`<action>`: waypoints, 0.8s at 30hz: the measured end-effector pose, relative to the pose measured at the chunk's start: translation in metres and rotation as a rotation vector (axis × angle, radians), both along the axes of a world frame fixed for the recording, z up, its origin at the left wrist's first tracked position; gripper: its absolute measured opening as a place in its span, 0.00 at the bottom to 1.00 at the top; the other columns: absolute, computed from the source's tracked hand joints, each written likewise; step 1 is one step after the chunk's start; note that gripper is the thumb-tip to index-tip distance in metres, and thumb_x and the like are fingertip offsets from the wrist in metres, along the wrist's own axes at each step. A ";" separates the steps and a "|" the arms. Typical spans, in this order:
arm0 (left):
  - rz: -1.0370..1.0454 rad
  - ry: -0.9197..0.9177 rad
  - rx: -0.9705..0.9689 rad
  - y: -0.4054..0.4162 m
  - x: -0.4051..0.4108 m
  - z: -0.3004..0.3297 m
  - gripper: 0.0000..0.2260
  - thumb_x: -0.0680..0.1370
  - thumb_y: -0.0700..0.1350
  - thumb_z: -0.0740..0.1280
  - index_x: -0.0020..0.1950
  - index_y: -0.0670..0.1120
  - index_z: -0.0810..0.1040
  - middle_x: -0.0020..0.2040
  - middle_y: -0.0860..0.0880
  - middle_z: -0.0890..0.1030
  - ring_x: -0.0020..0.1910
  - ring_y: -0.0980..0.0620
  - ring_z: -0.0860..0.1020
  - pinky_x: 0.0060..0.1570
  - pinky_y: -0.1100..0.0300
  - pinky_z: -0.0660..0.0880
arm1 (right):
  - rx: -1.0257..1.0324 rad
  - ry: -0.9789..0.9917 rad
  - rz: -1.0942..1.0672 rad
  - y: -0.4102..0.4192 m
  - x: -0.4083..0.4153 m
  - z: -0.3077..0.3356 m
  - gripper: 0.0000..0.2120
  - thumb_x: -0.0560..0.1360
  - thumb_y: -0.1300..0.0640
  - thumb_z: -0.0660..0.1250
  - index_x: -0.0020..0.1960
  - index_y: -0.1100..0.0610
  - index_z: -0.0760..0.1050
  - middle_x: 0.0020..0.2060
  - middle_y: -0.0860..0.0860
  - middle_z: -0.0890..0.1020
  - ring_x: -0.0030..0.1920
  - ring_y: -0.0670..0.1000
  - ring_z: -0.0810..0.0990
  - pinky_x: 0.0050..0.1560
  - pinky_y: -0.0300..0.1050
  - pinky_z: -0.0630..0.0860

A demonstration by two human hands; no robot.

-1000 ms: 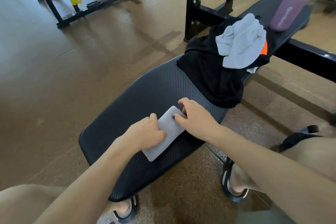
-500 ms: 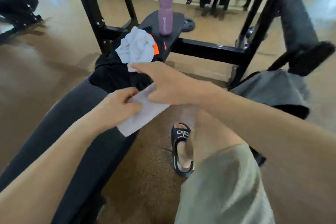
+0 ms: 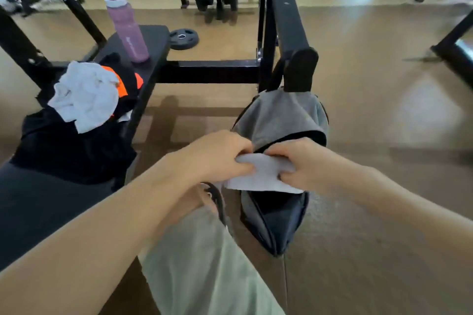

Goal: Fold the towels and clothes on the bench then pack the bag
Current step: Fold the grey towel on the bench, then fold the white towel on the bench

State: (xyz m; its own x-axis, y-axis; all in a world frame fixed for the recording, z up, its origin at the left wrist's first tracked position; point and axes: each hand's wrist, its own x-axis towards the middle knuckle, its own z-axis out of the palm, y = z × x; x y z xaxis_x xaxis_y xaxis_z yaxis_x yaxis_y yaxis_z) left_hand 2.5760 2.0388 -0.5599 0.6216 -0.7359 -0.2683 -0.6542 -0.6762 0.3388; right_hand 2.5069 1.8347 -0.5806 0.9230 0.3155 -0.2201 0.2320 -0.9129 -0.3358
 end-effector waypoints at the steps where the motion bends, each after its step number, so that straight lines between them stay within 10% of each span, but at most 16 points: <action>1: -0.034 -0.015 0.029 -0.011 -0.003 -0.013 0.09 0.77 0.53 0.68 0.41 0.51 0.73 0.40 0.52 0.77 0.41 0.49 0.77 0.41 0.48 0.75 | 0.002 0.036 -0.005 0.000 -0.004 -0.017 0.18 0.72 0.55 0.63 0.61 0.47 0.76 0.48 0.44 0.82 0.46 0.49 0.81 0.45 0.47 0.79; 6: -0.046 -0.068 0.109 -0.050 -0.009 -0.072 0.08 0.78 0.51 0.66 0.50 0.47 0.75 0.49 0.48 0.77 0.49 0.45 0.79 0.47 0.49 0.77 | -0.132 0.098 -0.065 0.000 0.007 -0.074 0.02 0.76 0.53 0.64 0.46 0.50 0.71 0.38 0.45 0.75 0.44 0.55 0.79 0.40 0.47 0.76; 9: 0.260 0.016 0.085 -0.056 -0.009 -0.120 0.20 0.77 0.47 0.70 0.66 0.43 0.69 0.62 0.43 0.73 0.62 0.41 0.74 0.55 0.47 0.76 | -0.257 -0.015 -0.078 -0.006 0.024 -0.119 0.11 0.77 0.53 0.65 0.58 0.52 0.77 0.53 0.49 0.80 0.57 0.56 0.80 0.48 0.47 0.74; 14: 0.486 0.505 0.222 -0.059 -0.032 -0.190 0.36 0.78 0.51 0.68 0.80 0.52 0.51 0.72 0.40 0.67 0.60 0.38 0.78 0.49 0.50 0.75 | -0.343 -0.193 -0.199 -0.006 0.059 -0.194 0.17 0.58 0.61 0.73 0.47 0.59 0.83 0.42 0.55 0.83 0.43 0.60 0.83 0.43 0.51 0.79; 20: 0.249 0.328 0.482 -0.065 -0.050 -0.210 0.16 0.84 0.53 0.59 0.66 0.45 0.74 0.62 0.42 0.78 0.58 0.40 0.78 0.50 0.53 0.74 | -0.452 -0.001 -0.208 -0.002 0.059 -0.284 0.21 0.52 0.60 0.81 0.44 0.57 0.84 0.38 0.53 0.82 0.40 0.56 0.82 0.34 0.47 0.77; 24: 0.262 0.291 0.383 -0.057 -0.042 -0.193 0.13 0.83 0.50 0.59 0.60 0.44 0.78 0.57 0.44 0.80 0.55 0.42 0.80 0.48 0.52 0.75 | -0.535 0.026 -0.242 -0.006 0.065 -0.287 0.17 0.72 0.57 0.69 0.61 0.53 0.82 0.51 0.53 0.83 0.54 0.56 0.82 0.45 0.48 0.80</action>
